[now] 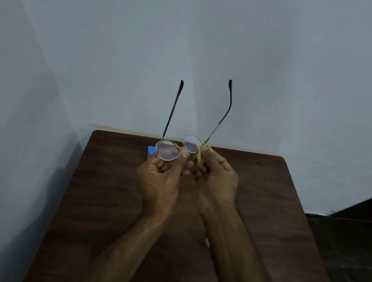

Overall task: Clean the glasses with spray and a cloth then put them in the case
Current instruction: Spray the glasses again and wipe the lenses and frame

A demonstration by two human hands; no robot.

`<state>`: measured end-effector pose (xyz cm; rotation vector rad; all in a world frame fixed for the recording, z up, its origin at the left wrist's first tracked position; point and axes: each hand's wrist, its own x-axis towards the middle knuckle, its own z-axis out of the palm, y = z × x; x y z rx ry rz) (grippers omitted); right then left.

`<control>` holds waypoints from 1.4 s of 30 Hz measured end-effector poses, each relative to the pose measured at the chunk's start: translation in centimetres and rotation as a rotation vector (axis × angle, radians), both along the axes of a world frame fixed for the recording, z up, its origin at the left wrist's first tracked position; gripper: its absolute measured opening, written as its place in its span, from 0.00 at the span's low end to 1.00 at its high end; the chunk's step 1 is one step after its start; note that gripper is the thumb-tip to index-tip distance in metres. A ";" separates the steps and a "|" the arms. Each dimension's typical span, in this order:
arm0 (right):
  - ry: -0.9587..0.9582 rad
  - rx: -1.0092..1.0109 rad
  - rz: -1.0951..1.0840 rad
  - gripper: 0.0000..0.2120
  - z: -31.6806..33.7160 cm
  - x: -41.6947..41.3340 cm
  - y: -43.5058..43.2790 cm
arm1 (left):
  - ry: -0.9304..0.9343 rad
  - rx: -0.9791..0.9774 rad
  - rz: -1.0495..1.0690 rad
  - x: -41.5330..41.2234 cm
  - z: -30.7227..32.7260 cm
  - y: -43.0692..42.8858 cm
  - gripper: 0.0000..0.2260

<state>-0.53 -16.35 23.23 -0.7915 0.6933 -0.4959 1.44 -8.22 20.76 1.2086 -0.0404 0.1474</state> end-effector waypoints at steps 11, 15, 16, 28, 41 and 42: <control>0.030 -0.028 0.005 0.20 -1.2 0.0 -0.1 | 0.065 0.022 -0.023 0.3 -1.6 0.0 0.04; 0.026 -0.055 0.039 0.15 -1.4 -0.5 0.9 | 0.063 -0.012 -0.055 0.6 -2.0 -0.1 0.04; 0.017 -0.059 0.028 0.15 -1.6 -0.4 0.7 | 0.074 -0.015 -0.063 0.5 -1.9 -0.2 0.04; 0.615 -0.927 0.414 0.09 -22.5 -6.8 -0.6 | 0.407 -0.211 -0.252 -0.5 -5.5 2.7 0.07; 0.880 -0.998 0.260 0.14 -23.7 -17.3 0.1 | 0.568 -0.207 -0.338 -2.2 -6.8 3.7 0.06; 0.966 -0.957 0.158 0.20 -23.2 -18.1 -0.7 | 0.565 -0.198 -0.346 -2.3 -6.7 3.7 0.05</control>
